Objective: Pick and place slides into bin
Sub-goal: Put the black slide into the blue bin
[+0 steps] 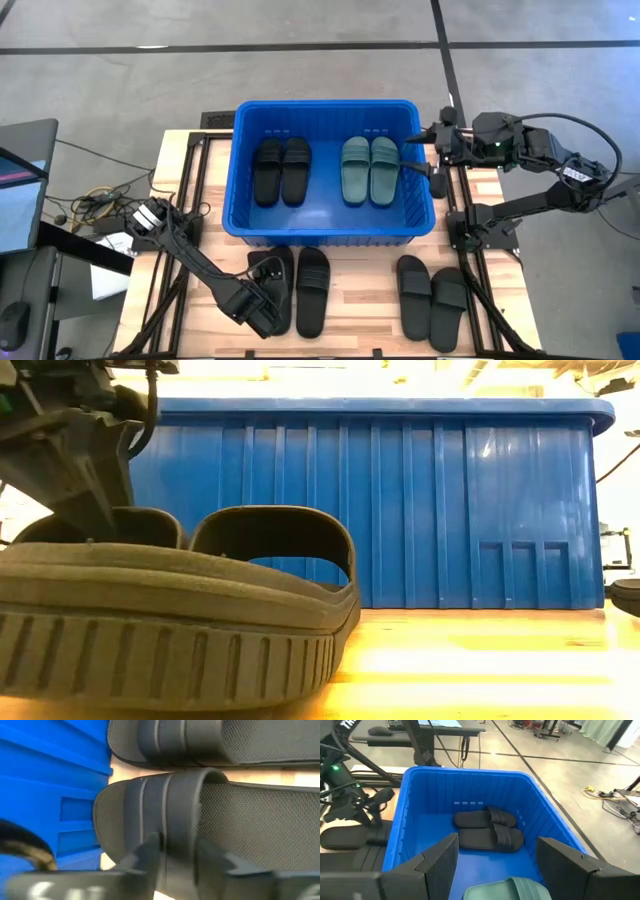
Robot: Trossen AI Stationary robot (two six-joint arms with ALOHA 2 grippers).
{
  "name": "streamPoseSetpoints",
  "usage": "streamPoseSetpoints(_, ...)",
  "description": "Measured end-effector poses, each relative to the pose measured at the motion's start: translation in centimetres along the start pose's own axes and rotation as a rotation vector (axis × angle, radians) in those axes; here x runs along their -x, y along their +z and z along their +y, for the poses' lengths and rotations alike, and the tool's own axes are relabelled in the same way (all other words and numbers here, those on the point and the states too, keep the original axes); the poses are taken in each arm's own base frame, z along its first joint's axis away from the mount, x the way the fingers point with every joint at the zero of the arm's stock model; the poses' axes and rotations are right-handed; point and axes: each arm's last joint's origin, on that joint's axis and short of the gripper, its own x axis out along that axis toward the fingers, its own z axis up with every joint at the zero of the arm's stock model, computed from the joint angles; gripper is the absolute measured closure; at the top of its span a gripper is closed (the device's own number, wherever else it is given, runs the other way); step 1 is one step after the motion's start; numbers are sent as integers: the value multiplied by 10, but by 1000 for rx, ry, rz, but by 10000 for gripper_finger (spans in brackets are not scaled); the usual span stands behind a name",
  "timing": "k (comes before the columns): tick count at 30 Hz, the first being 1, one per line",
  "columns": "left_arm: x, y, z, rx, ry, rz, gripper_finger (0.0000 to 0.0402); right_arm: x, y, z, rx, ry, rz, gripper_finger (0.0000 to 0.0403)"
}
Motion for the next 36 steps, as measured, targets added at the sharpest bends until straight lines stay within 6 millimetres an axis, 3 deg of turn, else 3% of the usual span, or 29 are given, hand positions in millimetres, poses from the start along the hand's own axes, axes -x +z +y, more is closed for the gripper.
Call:
streamPoseSetpoints(3,0,0,0,4,0,0,381,0,0,0,0,-16,3,154)
streamPoseSetpoints(15,15,5,1,70,5,15,399,0,0,0,-8,-16,1,154)
streamPoseSetpoints(26,74,20,12,39,44,45,400,0,0,0,-17,-16,1,154)
streamPoseSetpoints(36,141,46,40,80,9,-69,401,0,0,0,-23,-17,-2,154)
